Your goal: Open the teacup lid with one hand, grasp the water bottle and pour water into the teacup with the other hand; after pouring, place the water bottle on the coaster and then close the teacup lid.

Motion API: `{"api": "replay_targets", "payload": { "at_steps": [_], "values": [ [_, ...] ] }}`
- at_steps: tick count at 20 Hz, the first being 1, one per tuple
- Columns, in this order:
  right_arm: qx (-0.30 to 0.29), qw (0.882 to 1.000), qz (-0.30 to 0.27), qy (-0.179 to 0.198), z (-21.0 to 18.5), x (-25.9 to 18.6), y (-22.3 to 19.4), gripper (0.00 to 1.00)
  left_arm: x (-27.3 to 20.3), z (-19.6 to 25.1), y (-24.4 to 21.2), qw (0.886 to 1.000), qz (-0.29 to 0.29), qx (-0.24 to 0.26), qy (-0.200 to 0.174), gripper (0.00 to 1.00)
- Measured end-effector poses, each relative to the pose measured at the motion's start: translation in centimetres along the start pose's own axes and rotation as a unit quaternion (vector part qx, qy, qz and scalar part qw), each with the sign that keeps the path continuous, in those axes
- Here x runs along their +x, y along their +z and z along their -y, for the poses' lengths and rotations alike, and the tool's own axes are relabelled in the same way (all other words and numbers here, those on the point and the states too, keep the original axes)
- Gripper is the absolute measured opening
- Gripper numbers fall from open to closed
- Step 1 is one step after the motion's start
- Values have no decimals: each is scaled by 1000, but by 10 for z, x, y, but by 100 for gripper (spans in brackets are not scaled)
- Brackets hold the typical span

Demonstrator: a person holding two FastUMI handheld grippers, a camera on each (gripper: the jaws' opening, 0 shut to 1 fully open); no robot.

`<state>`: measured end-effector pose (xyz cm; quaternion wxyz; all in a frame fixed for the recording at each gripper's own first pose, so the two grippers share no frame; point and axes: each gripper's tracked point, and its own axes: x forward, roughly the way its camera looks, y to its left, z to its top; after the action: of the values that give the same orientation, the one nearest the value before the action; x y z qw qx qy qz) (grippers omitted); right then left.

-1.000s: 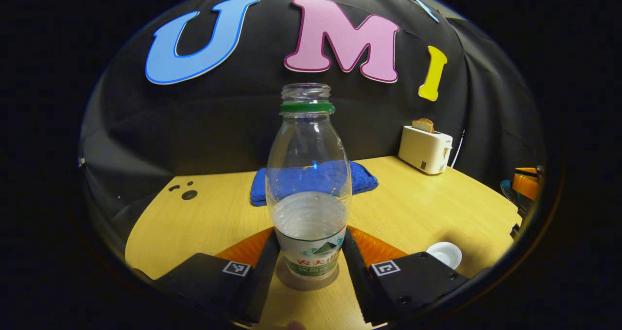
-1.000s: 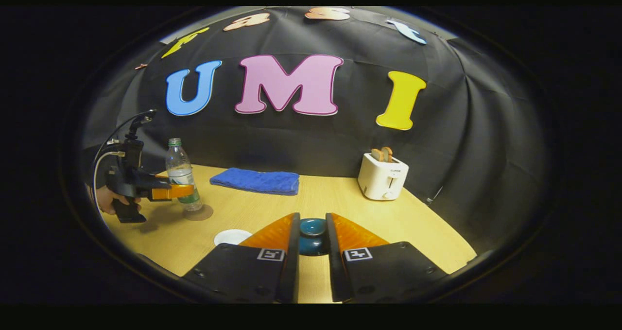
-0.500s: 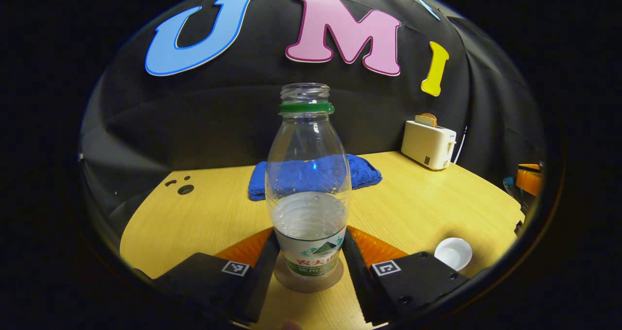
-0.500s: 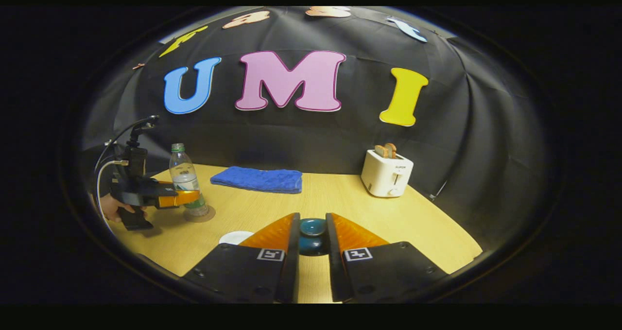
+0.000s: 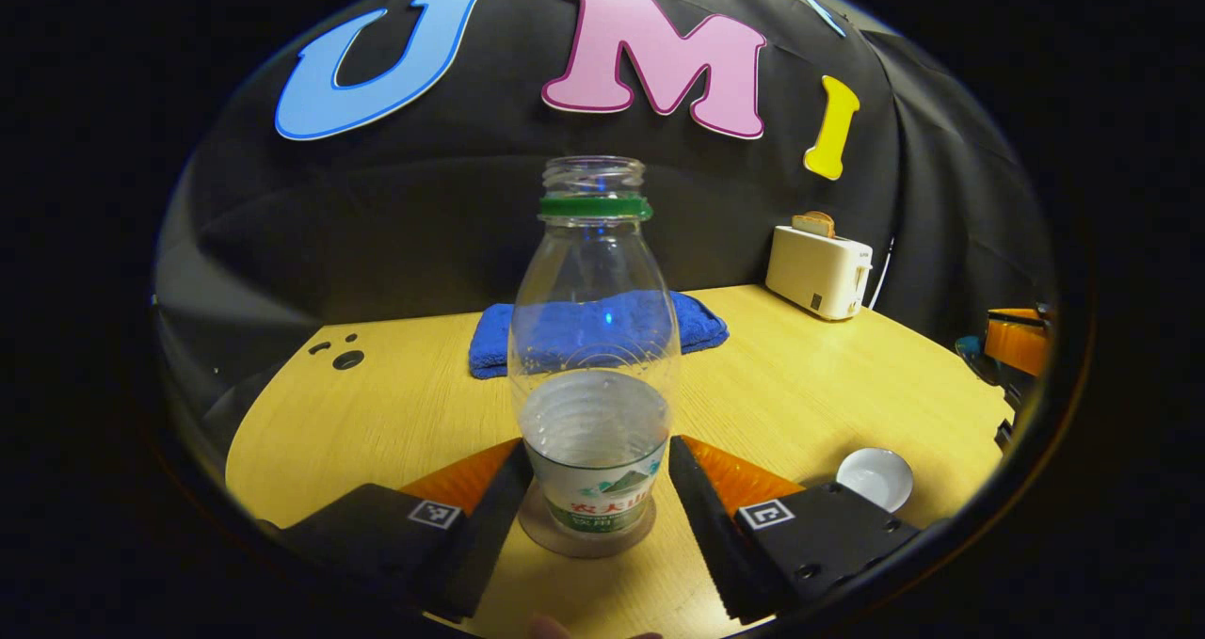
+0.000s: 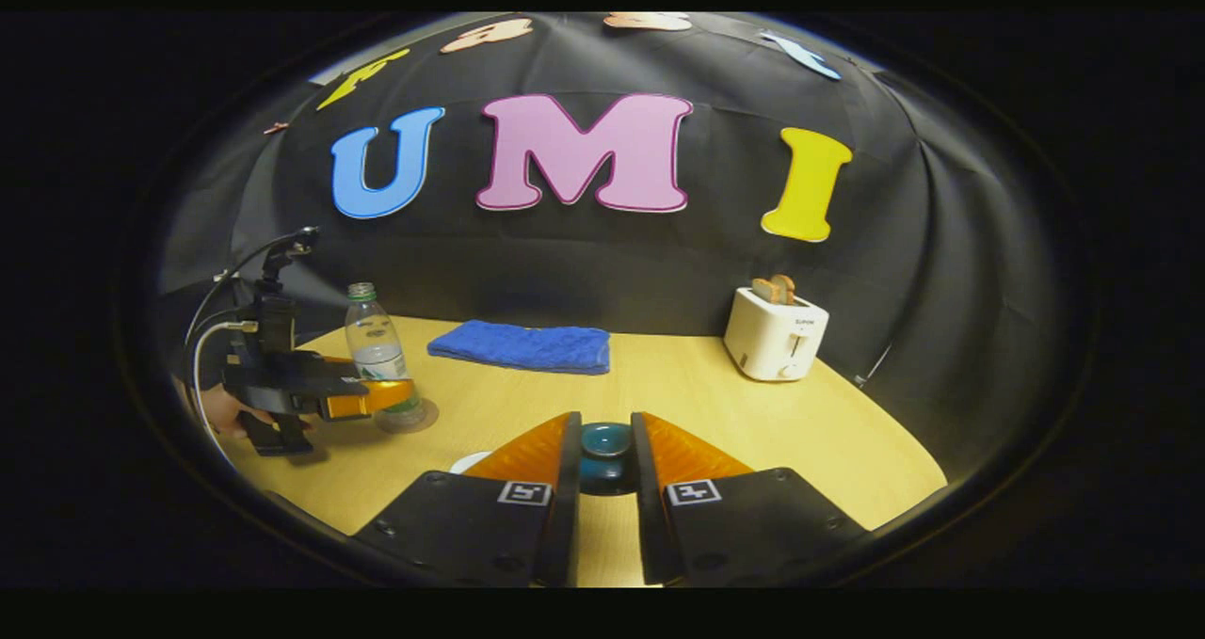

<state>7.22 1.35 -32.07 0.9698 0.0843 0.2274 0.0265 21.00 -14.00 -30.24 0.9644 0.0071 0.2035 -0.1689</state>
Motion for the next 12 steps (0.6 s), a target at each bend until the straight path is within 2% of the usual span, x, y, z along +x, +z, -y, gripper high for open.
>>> {"api": "replay_targets", "payload": {
  "at_steps": [1, 4, 6, 7, 9, 10, 11, 12],
  "values": [
    [1, 1000, -1, 7, -6, 1, -1, 29, -2, -1, -1, 1000, 0, 1, 4, 95],
    [8, 999, -5, 31, -24, 6, -7, 32, -7, -6, -3, 1000, 1, 18, 14, 95],
    [22, 999, -13, 48, -38, 11, -16, 28, -16, -3, -11, 1000, -2, 24, 16, 95],
    [28, 998, -16, 54, -43, 14, -21, 26, -21, -3, -15, 1000, -5, 21, 17, 95],
    [37, 997, -26, 64, -54, 19, -32, 34, -33, -1, -27, 1000, -13, 7, 16, 95],
    [38, 996, -31, 71, -59, 22, -39, 25, -39, -2, -35, 1000, -19, 0, 20, 95],
    [36, 996, -35, 77, -64, 26, -45, 30, -45, -3, -40, 999, -24, -4, 22, 95],
    [35, 995, -41, 83, -69, 28, -51, 30, -52, -4, -45, 999, -28, -7, 27, 95]
  ]
}}
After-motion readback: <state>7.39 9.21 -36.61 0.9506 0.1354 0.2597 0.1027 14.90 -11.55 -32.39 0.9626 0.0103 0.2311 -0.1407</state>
